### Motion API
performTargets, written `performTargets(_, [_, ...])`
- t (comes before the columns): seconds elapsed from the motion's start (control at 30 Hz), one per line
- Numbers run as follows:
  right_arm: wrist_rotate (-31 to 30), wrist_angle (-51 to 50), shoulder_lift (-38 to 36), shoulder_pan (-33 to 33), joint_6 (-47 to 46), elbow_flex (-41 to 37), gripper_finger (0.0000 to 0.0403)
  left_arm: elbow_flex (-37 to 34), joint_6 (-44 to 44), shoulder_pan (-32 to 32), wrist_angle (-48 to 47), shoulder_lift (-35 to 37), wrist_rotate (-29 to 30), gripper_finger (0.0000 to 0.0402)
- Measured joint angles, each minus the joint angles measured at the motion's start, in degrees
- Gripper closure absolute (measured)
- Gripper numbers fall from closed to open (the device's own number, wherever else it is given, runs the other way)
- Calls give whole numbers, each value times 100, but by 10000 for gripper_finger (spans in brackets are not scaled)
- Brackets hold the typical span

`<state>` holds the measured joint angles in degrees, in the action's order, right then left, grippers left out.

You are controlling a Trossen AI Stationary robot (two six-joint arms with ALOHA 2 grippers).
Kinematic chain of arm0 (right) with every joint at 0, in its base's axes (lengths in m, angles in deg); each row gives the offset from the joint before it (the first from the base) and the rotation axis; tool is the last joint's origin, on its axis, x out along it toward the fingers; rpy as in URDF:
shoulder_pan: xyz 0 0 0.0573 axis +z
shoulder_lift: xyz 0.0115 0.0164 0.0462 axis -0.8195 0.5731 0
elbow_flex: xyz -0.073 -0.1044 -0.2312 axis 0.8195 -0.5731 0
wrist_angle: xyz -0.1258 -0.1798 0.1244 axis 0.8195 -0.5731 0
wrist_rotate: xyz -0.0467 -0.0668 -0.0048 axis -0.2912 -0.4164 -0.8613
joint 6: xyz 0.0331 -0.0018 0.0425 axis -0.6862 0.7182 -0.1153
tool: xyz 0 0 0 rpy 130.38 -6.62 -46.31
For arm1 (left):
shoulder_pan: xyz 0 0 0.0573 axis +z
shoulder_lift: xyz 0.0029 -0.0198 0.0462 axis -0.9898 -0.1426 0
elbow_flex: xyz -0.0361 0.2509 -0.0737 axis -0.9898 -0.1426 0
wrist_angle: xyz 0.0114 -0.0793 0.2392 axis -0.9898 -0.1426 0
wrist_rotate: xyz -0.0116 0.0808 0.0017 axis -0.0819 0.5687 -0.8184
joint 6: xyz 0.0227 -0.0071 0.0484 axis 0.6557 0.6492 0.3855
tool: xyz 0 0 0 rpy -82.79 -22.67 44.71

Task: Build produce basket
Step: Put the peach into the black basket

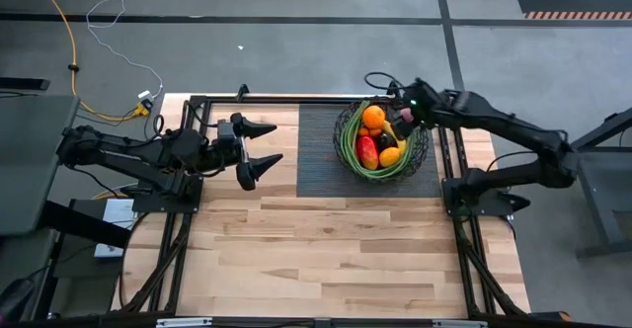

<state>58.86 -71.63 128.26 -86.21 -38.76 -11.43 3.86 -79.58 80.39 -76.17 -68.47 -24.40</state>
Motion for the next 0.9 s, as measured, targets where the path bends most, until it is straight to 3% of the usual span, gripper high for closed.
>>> performTargets(0.33, [589, 910, 1349, -601, 778, -441, 70, 2, 0, 0, 0, 0, -2, 3])
performTargets(0.9, [47, 1382, 2158, -645, 1221, -441, 57, 2, 2, 0, -2, 0, 137, 3])
